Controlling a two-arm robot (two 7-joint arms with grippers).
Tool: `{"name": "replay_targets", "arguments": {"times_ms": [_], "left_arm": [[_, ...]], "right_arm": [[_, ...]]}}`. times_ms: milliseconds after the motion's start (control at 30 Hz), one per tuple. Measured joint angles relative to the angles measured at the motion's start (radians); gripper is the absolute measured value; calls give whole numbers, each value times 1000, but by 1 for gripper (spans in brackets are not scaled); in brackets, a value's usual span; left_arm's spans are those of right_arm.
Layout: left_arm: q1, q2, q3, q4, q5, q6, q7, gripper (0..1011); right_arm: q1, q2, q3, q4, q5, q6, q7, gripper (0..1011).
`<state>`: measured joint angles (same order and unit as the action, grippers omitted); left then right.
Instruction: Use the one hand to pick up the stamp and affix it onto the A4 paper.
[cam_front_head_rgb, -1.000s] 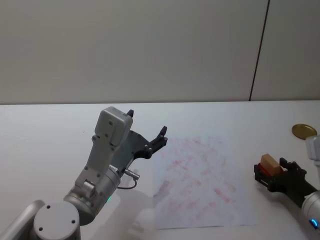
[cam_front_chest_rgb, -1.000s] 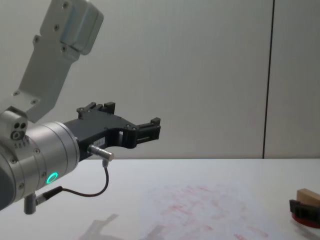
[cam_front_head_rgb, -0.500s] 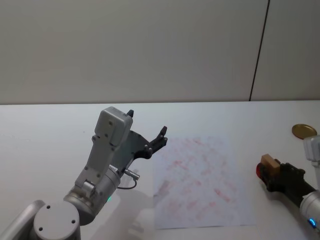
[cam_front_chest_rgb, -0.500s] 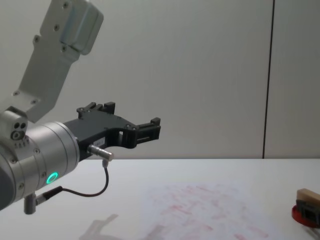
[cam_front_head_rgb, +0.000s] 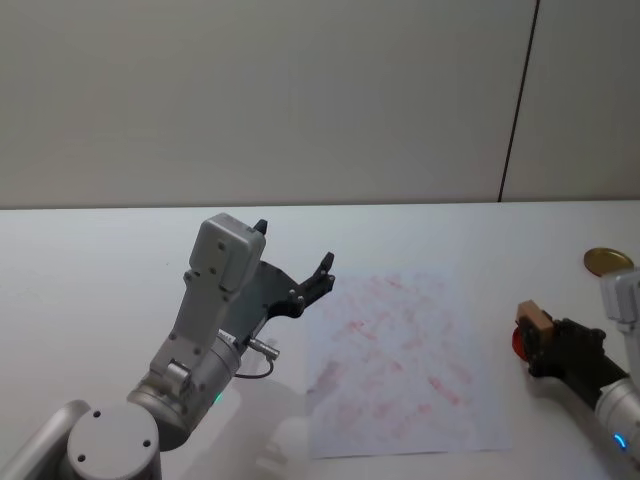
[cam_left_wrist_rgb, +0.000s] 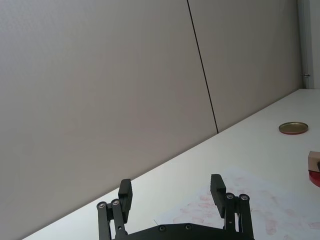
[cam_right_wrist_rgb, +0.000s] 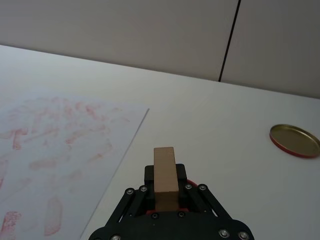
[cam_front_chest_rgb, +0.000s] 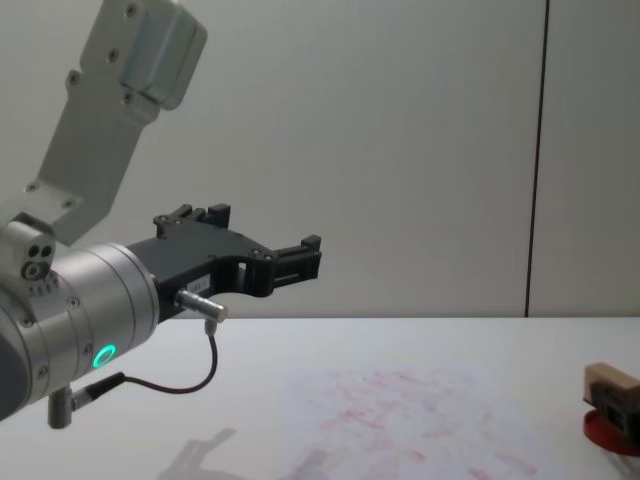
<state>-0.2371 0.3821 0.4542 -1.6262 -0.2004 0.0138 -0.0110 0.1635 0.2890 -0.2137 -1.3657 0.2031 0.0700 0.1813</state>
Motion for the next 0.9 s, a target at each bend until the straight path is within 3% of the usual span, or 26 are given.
{"name": "replay_targets", "arguments": {"times_ms": [433,900], "left_arm": [[0,0,0,0,0,0,0,993],[0,0,0,0,0,0,0,993]], "right_arm": [[1,-27,-32,-39,-15,-28,49,221],[8,-72,-78,-40,2,14,95,221]]}}
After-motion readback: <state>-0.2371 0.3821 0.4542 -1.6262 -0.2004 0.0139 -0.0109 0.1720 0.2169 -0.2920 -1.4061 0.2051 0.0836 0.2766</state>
